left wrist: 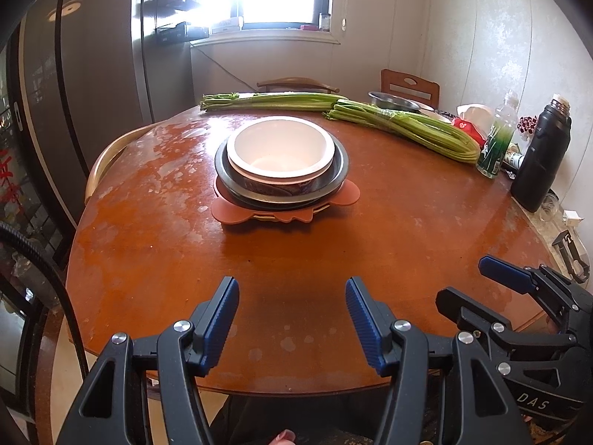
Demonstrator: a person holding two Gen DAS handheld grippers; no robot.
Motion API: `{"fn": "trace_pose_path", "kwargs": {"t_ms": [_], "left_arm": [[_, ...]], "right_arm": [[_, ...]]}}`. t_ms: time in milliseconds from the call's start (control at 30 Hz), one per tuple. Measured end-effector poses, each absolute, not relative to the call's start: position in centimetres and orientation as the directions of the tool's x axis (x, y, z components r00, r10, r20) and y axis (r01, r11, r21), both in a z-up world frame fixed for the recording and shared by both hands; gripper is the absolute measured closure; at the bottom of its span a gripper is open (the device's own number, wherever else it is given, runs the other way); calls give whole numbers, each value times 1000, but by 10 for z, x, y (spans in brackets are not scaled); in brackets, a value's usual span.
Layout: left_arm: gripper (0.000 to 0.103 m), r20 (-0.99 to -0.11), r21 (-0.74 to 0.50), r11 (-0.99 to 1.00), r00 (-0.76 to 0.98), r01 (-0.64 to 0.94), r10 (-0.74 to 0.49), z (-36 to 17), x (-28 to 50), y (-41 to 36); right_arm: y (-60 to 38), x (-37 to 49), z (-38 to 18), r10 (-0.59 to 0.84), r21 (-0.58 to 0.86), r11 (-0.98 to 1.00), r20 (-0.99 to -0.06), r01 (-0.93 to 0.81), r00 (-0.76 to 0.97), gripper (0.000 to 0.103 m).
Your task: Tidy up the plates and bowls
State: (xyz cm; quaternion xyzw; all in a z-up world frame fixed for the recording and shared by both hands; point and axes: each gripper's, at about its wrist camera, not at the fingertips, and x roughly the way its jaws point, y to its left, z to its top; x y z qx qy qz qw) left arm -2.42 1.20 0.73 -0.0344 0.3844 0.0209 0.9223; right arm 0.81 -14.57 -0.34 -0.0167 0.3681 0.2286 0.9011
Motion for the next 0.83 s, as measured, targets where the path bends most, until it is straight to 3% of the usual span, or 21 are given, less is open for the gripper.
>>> {"fn": "trace_pose_path", "kwargs": {"t_ms": [600,833], "left_arm": [[43,-722,5,993,687,-114,82,2,-15,19],[43,-740,-2,992,667,-123,81,-1,10,44]], "right_arm": [[-166,22,-8,382,159,912,-669,-379,637,30],[-216,65,-8,307,150,946,-695,-286,650,30]]}}
